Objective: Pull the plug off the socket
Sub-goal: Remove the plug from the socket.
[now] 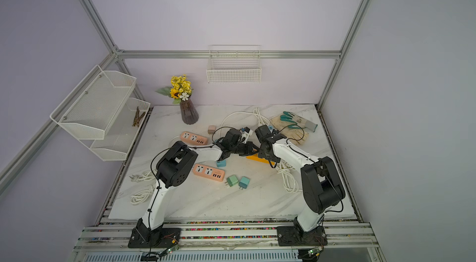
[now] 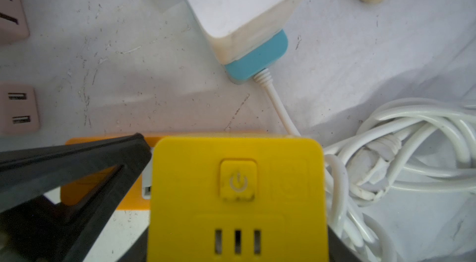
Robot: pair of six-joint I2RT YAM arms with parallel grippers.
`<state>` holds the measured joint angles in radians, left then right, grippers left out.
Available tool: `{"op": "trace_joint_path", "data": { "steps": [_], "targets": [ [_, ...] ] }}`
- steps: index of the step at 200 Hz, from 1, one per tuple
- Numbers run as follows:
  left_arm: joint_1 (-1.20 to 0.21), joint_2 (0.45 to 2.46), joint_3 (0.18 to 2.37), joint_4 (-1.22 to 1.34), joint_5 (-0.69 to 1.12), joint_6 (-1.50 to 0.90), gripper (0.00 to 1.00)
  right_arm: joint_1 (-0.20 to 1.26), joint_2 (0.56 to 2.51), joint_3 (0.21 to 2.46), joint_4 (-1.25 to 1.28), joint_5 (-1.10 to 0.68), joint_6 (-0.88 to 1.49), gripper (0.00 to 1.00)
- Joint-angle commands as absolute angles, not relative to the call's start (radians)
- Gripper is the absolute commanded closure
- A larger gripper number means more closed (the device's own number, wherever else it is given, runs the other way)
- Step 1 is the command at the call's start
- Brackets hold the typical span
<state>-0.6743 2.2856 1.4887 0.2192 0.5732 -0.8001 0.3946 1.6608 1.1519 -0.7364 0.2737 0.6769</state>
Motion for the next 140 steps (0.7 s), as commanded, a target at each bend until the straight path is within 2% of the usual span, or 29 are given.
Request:
{"op": "trace_joint_path", "data": {
  "steps": [1,21,72,124,140],
  "targets": [
    [-0.635,2.271,1.449,0.005,0.516,-0.793,0.73,0.388,1.577,1.141,-0.616,0.322,0.722,1.0],
    [-0.626,2.227,1.502,0.098,0.57,-0.85,0.72,0.388,1.577,1.109,-0.598,0.296,0.741,1.0],
    [-0.68,2.299,1.53,0.302,0.7,-1.067,1.0,0.389,1.596,1.116,-0.609,0.267,0.758,1.0],
    [-0.696,2.37,1.587,0.211,0.708,-1.072,1.0,0.389,1.6,1.116,-0.601,0.259,0.756,1.0],
    [-0.699,2.395,1.622,0.019,0.679,-1.018,1.0,0.39,1.613,1.134,-0.613,0.256,0.75,1.0]
  ]
}}
